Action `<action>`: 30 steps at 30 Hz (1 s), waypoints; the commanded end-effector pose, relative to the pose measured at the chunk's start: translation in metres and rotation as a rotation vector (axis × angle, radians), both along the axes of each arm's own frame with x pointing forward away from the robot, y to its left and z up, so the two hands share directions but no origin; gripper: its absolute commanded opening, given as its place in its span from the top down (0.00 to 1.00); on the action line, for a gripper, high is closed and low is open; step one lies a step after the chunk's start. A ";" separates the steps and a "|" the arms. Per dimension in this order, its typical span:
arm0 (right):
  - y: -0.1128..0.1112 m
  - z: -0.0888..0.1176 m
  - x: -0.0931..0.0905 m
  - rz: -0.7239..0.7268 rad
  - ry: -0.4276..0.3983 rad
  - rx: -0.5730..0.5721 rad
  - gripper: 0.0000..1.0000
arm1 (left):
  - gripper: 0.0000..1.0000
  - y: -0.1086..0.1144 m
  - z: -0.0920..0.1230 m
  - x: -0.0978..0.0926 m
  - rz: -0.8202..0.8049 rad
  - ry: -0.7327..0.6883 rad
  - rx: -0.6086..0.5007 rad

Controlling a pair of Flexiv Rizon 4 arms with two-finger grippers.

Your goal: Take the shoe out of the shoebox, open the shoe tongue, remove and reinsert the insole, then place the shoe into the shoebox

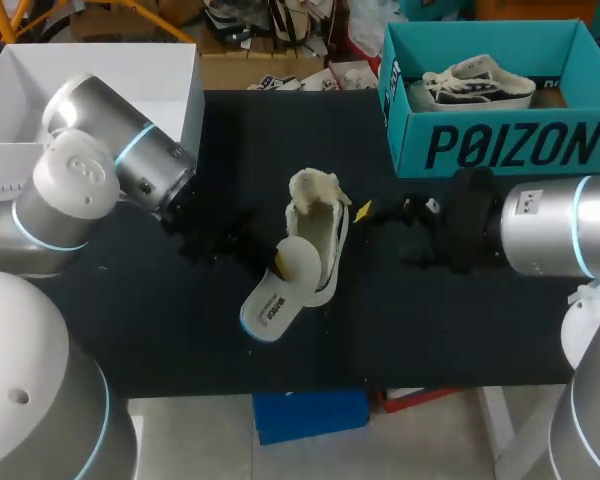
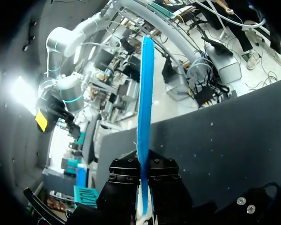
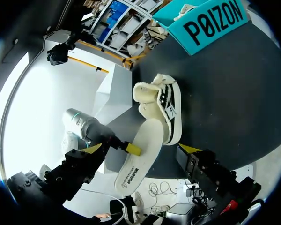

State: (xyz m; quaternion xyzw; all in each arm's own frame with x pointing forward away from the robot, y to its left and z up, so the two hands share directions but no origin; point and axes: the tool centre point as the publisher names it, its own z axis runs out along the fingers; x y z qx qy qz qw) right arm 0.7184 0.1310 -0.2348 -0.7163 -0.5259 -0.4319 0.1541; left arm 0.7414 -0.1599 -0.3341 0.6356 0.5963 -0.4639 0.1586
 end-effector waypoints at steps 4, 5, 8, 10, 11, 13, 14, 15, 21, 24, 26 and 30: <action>-0.005 0.001 -0.001 0.008 0.002 0.006 0.00 | 1.00 -0.011 -0.007 0.015 -0.022 0.011 0.019; -0.005 0.001 -0.001 0.008 0.002 0.006 0.00 | 1.00 -0.012 -0.008 0.017 -0.023 0.012 0.024; -0.005 0.001 -0.001 0.008 0.002 0.006 0.00 | 1.00 -0.015 -0.010 0.022 -0.024 0.013 0.028; -0.005 0.001 -0.001 0.008 0.002 0.006 0.00 | 1.00 -0.017 -0.011 0.025 -0.024 0.013 0.030; -0.005 0.001 -0.001 0.008 0.002 0.006 0.00 | 1.00 -0.018 -0.011 0.027 -0.024 0.013 0.030; -0.005 0.001 -0.001 0.008 0.002 0.006 0.00 | 1.00 -0.021 -0.013 0.031 -0.024 0.013 0.032; -0.005 0.001 -0.001 0.008 0.002 0.006 0.00 | 1.00 -0.022 -0.014 0.034 -0.024 0.012 0.034; -0.005 0.001 -0.001 0.008 0.002 0.006 0.00 | 1.00 -0.022 -0.015 0.035 -0.024 0.012 0.035; -0.005 0.001 -0.001 0.008 0.002 0.006 0.00 | 1.00 -0.028 -0.018 0.046 -0.020 0.007 0.042; -0.005 0.001 -0.001 0.008 0.002 0.006 0.00 | 1.00 -0.031 -0.020 0.053 -0.014 -0.001 0.044; -0.005 0.001 -0.001 0.008 0.002 0.006 0.00 | 1.00 -0.032 -0.022 0.058 -0.005 -0.002 0.035; -0.005 0.001 -0.001 0.008 0.002 0.006 0.00 | 1.00 -0.035 -0.024 0.066 0.004 -0.004 0.031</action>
